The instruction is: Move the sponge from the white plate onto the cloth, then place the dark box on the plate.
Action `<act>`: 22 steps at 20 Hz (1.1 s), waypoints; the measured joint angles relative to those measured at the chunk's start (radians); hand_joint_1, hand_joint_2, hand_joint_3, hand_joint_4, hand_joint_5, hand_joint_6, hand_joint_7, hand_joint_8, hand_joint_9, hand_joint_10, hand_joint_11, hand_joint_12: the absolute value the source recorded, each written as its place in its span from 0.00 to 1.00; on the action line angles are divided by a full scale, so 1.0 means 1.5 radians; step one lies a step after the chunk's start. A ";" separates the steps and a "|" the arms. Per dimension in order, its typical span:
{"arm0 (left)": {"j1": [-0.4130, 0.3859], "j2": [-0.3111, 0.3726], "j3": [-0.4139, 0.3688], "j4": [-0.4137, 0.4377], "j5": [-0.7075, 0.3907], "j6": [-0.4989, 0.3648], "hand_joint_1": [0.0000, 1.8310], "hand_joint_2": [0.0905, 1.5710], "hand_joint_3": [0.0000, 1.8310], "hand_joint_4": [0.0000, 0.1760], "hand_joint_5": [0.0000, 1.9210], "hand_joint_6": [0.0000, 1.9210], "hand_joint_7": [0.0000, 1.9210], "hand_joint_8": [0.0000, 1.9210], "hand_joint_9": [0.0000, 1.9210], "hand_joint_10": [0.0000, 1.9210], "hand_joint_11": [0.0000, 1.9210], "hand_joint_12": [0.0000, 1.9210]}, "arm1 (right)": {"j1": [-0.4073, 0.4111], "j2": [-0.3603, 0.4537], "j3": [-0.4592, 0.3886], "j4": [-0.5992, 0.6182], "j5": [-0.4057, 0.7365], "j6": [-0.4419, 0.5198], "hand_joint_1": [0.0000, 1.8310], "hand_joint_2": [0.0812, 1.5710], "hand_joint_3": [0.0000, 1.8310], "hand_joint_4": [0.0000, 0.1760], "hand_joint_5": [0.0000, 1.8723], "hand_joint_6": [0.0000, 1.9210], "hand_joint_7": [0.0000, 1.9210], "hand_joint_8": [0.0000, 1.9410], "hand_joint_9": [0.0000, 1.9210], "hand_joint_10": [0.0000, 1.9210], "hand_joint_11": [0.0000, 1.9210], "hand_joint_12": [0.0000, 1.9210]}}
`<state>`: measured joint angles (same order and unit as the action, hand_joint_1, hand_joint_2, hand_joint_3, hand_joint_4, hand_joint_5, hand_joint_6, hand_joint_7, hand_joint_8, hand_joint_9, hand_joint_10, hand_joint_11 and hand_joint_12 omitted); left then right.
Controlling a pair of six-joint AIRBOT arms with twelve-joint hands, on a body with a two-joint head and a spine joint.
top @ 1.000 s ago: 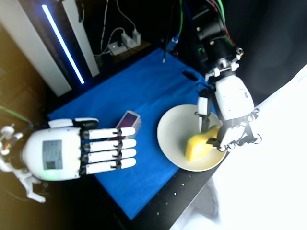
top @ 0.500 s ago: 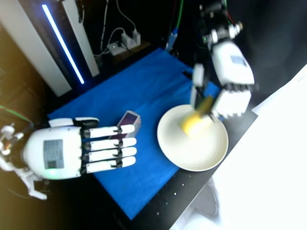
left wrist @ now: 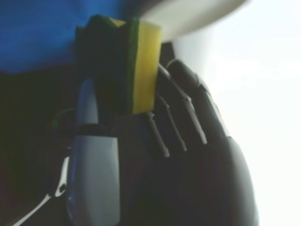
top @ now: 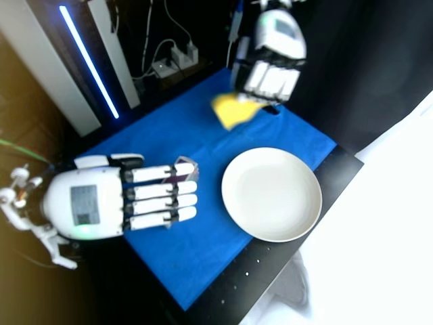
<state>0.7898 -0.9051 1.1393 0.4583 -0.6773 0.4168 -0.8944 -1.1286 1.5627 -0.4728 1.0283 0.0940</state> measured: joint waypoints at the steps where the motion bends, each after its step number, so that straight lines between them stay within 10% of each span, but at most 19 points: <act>1: 0.005 -0.006 0.004 -0.017 -0.001 -0.003 0.76 0.64 0.00 0.00 0.60 0.31 0.58 0.36 0.55 0.55 0.48 0.58 | 0.000 0.000 0.001 -0.001 -0.001 -0.001 0.41 0.72 0.00 0.68 0.17 0.00 0.15 0.00 0.12 0.00 0.03 0.11; 2: 0.014 -0.017 0.014 -0.042 -0.005 -0.006 0.76 0.65 0.00 0.00 0.59 0.32 0.58 0.37 0.54 0.56 0.47 0.57 | 0.000 0.000 0.003 0.000 -0.001 0.000 0.40 0.72 0.00 0.67 0.17 0.00 0.15 0.00 0.11 0.00 0.02 0.10; 3: 0.020 -0.023 0.023 -0.059 -0.004 -0.006 0.71 0.64 0.00 0.00 0.58 0.33 0.61 0.39 0.53 0.37 0.43 0.56 | 0.000 0.000 0.004 0.001 0.000 0.000 0.38 0.71 0.00 0.73 0.16 0.00 0.15 0.00 0.11 0.00 0.01 0.10; 5: 0.027 -0.027 0.029 -0.074 -0.005 -0.008 0.65 0.55 0.00 0.00 0.45 0.03 0.45 0.05 0.43 0.13 0.28 0.49 | 0.000 0.000 0.005 0.000 0.001 0.000 0.38 0.70 0.00 0.74 0.17 0.00 0.15 0.00 0.10 0.00 0.00 0.09; 7: 0.034 -0.030 0.028 -0.069 0.003 0.001 0.52 0.51 0.00 0.07 0.25 0.00 0.27 0.00 0.29 0.01 0.04 0.63 | 0.000 0.000 0.005 -0.002 0.006 0.000 0.37 0.68 0.00 0.74 0.16 0.00 0.15 0.00 0.10 0.00 0.01 0.10; 8: 0.036 -0.031 0.028 -0.066 0.011 0.001 0.50 0.50 0.00 0.24 0.21 0.00 0.22 0.00 0.24 0.00 0.01 0.63 | 0.000 0.000 0.006 -0.002 0.008 0.000 0.37 0.67 0.00 0.79 0.17 0.00 0.15 0.00 0.10 0.00 0.01 0.10; 10: 0.042 -0.031 0.028 -0.073 0.013 0.001 0.48 0.49 0.00 0.21 0.18 0.00 0.17 0.00 0.19 0.00 0.00 0.55 | 0.003 0.000 0.010 -0.003 0.006 0.000 0.38 0.65 0.00 0.78 0.16 0.00 0.15 0.00 0.10 0.00 0.01 0.10; 11: 0.044 -0.029 0.023 -0.103 0.001 0.010 0.46 0.47 0.00 0.56 0.11 0.00 0.10 0.00 0.12 0.00 0.00 0.41 | 0.010 -0.001 0.018 -0.010 0.005 0.000 0.42 0.60 0.00 0.68 0.16 0.00 0.15 0.00 0.13 0.00 0.10 0.07; 12: 0.047 -0.022 0.013 -0.121 -0.014 0.018 0.47 0.45 0.00 0.71 0.10 0.00 0.09 0.00 0.10 0.00 0.00 0.35 | 0.016 -0.002 0.024 -0.007 0.007 0.000 0.42 0.60 0.00 0.72 0.16 0.00 0.16 0.00 0.16 0.01 0.14 0.07; 15: 0.059 -0.003 -0.012 -0.133 -0.063 0.039 0.46 0.45 0.00 0.78 0.04 0.00 0.04 0.00 0.07 0.00 0.00 0.17 | 0.025 -0.019 0.050 0.006 0.003 -0.001 0.48 0.56 0.00 0.56 0.15 0.00 0.15 0.00 0.13 0.00 0.11 0.06; 16: 0.059 -0.003 -0.013 -0.134 -0.074 0.039 0.44 0.46 0.00 0.96 0.03 0.00 0.04 0.00 0.06 0.00 0.00 0.12 | 0.025 -0.025 0.051 0.003 -0.002 0.000 0.51 0.56 0.00 0.58 0.15 0.00 0.14 0.00 0.13 0.00 0.11 0.05; 18: 0.059 -0.001 -0.018 -0.144 -0.093 0.041 0.43 0.46 0.00 1.00 0.02 0.00 0.03 0.00 0.05 0.00 0.00 0.06 | 0.025 -0.032 0.051 -0.011 -0.014 0.000 0.48 0.56 0.00 0.76 0.14 0.00 0.13 0.00 0.09 0.00 0.07 0.03; 22: 0.060 -0.001 -0.021 -0.149 -0.105 0.042 0.42 0.47 0.00 1.00 0.03 0.00 0.05 0.00 0.05 0.00 0.00 0.02 | 0.042 -0.034 0.066 -0.039 -0.061 -0.001 0.53 0.56 0.00 0.41 0.19 0.00 0.17 0.00 0.16 0.01 0.12 0.07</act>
<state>0.8803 -0.9070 1.1084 0.2356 -0.8352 0.4797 -0.8310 -1.1801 1.6615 -0.5316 0.9375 0.0933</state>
